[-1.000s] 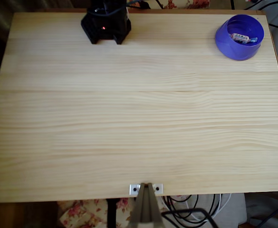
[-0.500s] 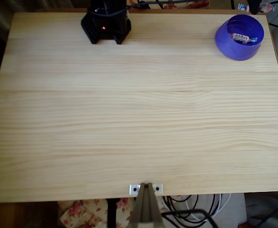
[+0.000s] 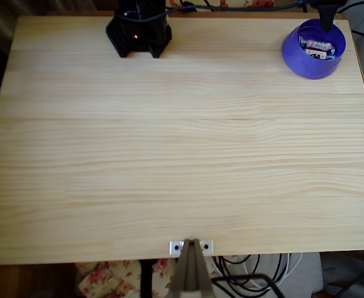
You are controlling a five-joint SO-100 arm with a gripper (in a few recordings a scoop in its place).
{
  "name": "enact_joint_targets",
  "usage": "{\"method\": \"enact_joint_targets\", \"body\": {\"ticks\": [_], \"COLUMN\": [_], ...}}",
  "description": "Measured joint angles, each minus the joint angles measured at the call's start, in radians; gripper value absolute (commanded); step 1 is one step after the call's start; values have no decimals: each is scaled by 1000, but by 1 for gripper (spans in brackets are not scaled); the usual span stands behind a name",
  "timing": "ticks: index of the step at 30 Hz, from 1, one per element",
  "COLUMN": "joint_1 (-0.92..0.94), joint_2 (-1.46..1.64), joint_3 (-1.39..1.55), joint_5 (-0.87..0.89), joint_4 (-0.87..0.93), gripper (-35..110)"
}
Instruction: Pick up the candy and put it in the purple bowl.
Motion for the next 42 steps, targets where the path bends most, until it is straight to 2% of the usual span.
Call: {"method": "enact_joint_targets", "body": {"ticks": [4, 8, 16, 20, 26, 31, 37, 42], "joint_1": [0, 3, 127, 272, 503, 759, 1052, 1238], "joint_2": [0, 0, 72, 213, 480, 692, 692, 844], "joint_3": [-12, -37, -115, -91, 175, 371, 449, 683], "joint_5": [0, 20, 103, 161, 169, 72, -74, -172], "joint_4": [25, 86, 327, 423, 485, 492, 571, 442], "gripper": [10, -1, -1, -1, -1, -1, -1, -1]}}
